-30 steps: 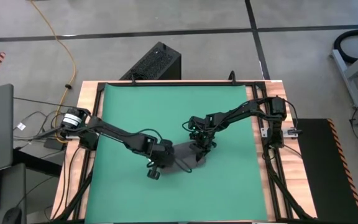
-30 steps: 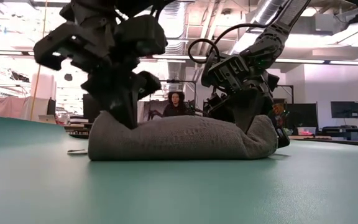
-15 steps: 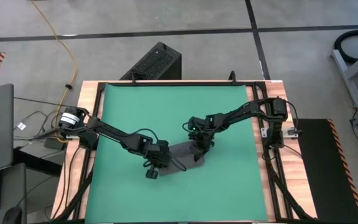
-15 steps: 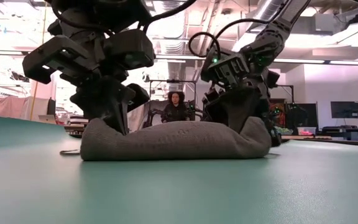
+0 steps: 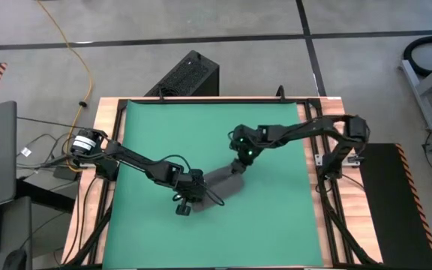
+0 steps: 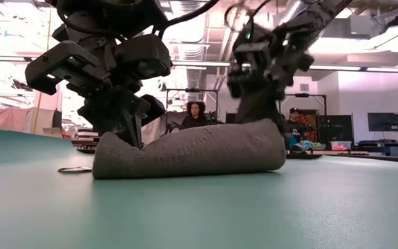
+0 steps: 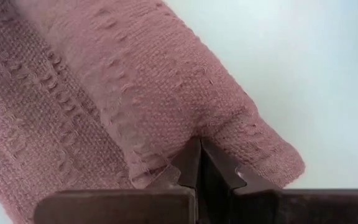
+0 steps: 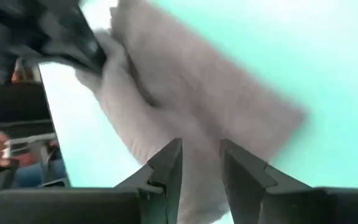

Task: Roll towel
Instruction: Roll the gray towel

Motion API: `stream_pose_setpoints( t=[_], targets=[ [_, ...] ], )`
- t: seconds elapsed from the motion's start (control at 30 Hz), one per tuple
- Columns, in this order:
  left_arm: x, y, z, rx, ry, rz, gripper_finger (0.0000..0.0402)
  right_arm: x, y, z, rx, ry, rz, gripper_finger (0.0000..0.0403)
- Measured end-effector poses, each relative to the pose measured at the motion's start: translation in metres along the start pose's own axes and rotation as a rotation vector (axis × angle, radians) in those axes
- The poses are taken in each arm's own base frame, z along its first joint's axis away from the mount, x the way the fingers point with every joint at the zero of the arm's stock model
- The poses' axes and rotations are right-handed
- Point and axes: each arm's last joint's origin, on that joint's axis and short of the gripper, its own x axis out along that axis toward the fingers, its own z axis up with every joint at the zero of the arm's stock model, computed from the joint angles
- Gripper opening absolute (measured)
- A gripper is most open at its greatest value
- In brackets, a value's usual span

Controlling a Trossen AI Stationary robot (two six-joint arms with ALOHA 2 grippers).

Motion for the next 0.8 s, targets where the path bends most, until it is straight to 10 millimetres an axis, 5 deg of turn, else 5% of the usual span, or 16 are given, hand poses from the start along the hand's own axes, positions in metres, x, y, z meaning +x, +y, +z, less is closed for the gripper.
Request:
stream_pose_setpoints(
  t=[0.3,0.53,0.8],
  targets=[
    [0.000,0.000,0.000,-0.003,-0.004,0.003,0.0000,-0.024,0.032,-0.010,-0.176,-0.088,-0.010,0.0118],
    [0.000,0.000,0.000,-0.009,-0.004,0.003,0.0000,-0.004,0.062,-0.029,-0.382,-0.117,-0.014,0.0113],
    [0.001,0.000,0.000,-0.004,-0.010,0.000,0.0000,0.017,0.050,-0.035,-0.416,-0.051,-0.098,0.0078]
  ],
)
